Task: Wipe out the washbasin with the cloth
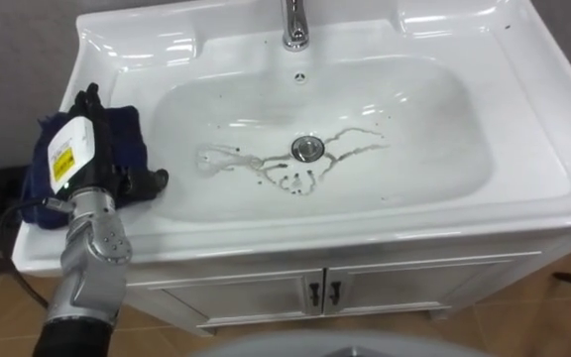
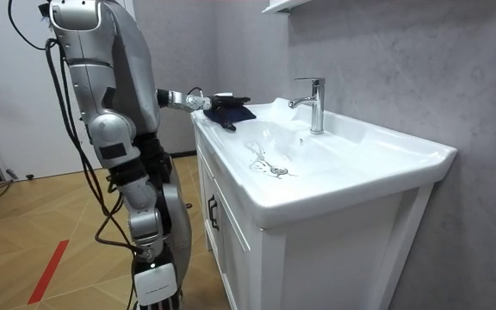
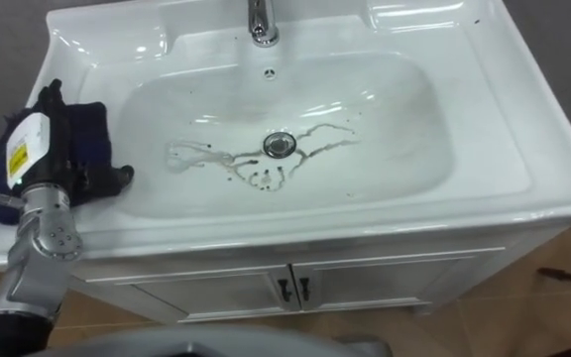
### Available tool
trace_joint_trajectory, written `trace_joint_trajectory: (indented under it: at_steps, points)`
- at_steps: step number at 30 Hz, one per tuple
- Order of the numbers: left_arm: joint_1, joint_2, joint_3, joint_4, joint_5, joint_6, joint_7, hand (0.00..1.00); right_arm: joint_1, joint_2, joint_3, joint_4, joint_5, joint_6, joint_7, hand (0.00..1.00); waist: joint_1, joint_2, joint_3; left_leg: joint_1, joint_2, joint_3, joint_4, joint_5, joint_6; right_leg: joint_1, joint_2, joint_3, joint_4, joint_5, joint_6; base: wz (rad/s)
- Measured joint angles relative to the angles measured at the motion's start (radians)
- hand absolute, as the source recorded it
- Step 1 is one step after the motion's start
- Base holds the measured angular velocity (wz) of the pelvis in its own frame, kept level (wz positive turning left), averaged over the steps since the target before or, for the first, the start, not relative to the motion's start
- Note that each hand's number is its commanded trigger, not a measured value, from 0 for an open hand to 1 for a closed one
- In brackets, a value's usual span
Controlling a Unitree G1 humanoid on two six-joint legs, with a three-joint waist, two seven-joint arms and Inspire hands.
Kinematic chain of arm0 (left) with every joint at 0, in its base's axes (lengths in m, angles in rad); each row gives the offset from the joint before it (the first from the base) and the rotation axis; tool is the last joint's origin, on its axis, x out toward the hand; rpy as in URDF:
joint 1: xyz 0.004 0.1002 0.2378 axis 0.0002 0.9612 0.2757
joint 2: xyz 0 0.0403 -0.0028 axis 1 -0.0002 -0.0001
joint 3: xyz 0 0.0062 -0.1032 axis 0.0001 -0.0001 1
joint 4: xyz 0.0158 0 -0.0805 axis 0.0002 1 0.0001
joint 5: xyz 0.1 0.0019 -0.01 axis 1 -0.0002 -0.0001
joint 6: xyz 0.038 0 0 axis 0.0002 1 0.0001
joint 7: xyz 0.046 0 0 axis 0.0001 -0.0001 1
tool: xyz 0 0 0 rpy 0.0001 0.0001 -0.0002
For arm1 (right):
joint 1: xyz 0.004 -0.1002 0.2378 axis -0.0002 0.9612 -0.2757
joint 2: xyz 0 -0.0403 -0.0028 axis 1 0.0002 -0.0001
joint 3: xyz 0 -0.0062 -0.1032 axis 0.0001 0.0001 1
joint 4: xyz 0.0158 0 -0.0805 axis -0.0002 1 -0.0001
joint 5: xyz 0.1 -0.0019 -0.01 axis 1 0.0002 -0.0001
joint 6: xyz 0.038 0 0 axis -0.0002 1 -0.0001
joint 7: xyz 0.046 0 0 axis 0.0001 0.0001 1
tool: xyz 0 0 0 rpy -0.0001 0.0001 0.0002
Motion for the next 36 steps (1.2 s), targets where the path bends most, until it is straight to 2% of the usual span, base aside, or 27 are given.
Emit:
trace_joint_trajectory:
  at_steps: [9,14,36]
  points:
    - [0.007,-0.001,-0.002,-0.023,-0.001,0.023,-0.001,0.00,0.013,0.000,0.001,0.009,0.028,0.005,-0.002,0.00,-0.001,-0.004,0.0013,-0.005,0.001,-0.002,0.004,0.000,0.000,0.000,-0.001,-0.006,0.002,0.000,0.000,0.00]
    - [0.007,-0.002,-0.002,-0.021,-0.001,0.024,-0.001,0.00,0.013,0.000,0.002,0.008,0.027,0.015,-0.003,0.00,0.000,-0.004,0.0018,-0.009,0.001,-0.002,-0.004,0.000,0.000,-0.007,-0.001,-0.005,0.002,0.000,0.000,0.00]
    - [0.011,-0.003,-0.018,-0.042,0.008,0.024,-0.028,0.00,0.008,0.002,0.029,0.002,-0.006,0.014,-0.027,0.00,0.024,-0.007,0.0023,-0.016,-0.001,0.000,0.000,0.000,0.000,-0.009,-0.002,-0.008,-0.003,0.000,0.000,0.00]
